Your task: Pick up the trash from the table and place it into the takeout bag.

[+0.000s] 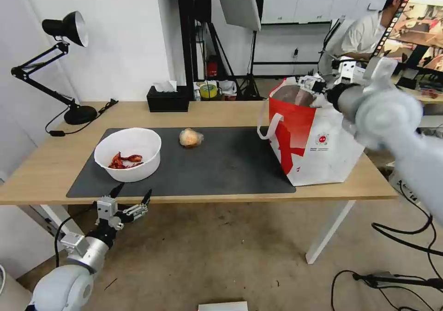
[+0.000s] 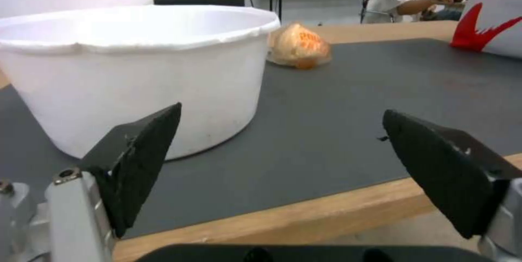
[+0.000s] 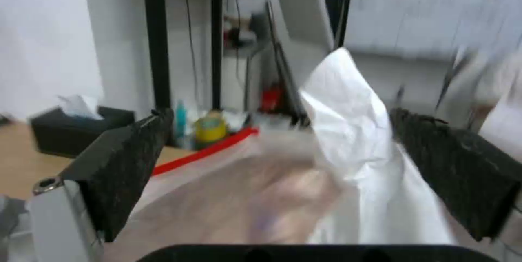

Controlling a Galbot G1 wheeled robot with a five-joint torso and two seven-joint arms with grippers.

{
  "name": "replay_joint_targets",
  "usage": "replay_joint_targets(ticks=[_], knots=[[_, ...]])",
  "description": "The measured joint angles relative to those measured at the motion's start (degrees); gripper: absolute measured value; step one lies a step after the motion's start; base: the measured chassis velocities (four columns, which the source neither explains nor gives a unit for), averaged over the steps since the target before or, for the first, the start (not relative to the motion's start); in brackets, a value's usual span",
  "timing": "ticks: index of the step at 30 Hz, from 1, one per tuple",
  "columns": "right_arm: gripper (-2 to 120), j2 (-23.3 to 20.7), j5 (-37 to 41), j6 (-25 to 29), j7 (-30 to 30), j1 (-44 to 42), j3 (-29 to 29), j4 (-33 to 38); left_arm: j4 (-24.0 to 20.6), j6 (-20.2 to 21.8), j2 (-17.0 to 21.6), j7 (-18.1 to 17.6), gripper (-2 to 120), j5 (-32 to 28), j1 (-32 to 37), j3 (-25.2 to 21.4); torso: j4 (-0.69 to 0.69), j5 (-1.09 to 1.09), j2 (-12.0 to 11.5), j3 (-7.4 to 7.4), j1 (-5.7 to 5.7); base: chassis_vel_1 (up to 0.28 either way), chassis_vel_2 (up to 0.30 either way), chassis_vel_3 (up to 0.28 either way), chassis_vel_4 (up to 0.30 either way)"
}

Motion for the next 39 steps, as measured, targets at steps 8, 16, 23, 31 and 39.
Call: replay_joint_targets(ticks=[8, 16, 23, 31, 39], knots=[[100, 3.11, 25.90, -9.03, 23.28, 4.68, 2.51, 6.35, 0.18, -0.05, -0.04, 0.02, 100, 0.06, 0.16, -0.06, 0.02, -0.04, 0.00, 0.00, -0.01, 0.000, 0.000, 0.000, 0.000], [100, 3.18, 26.16, -10.06, 27.83, 6.61, 1.09, 5.88, 0.04, -0.06, -0.15, -0.01, 100, 0.08, 0.17, -0.01, -0.01, -0.05, 0.01, 0.00, -0.01, 0.000, 0.000, 0.000, 0.000], [100, 3.07, 25.89, -9.84, 26.84, 3.70, 1.55, 6.73, 0.03, -0.13, -0.11, -0.02, 100, 0.04, 0.36, -0.44, 0.02, -0.02, 0.00, 0.00, -0.01, 0.000, 0.000, 0.000, 0.000], [100, 2.08, 12.98, -1.25, 14.05, -0.95, 1.74, 7.00, 0.00, -0.25, -0.24, -0.02, 100, 0.02, 0.26, -0.49, 0.03, -0.04, 0.00, 0.00, -0.01, 0.000, 0.000, 0.000, 0.000], [100, 0.50, 2.72, 10.97, -2.26, -9.03, 4.76, 8.13, 0.03, -0.36, -0.35, -0.03, 100, -0.03, 0.05, -0.39, 0.01, -0.03, 0.00, 0.00, -0.01, 0.000, 0.000, 0.000, 0.000]])
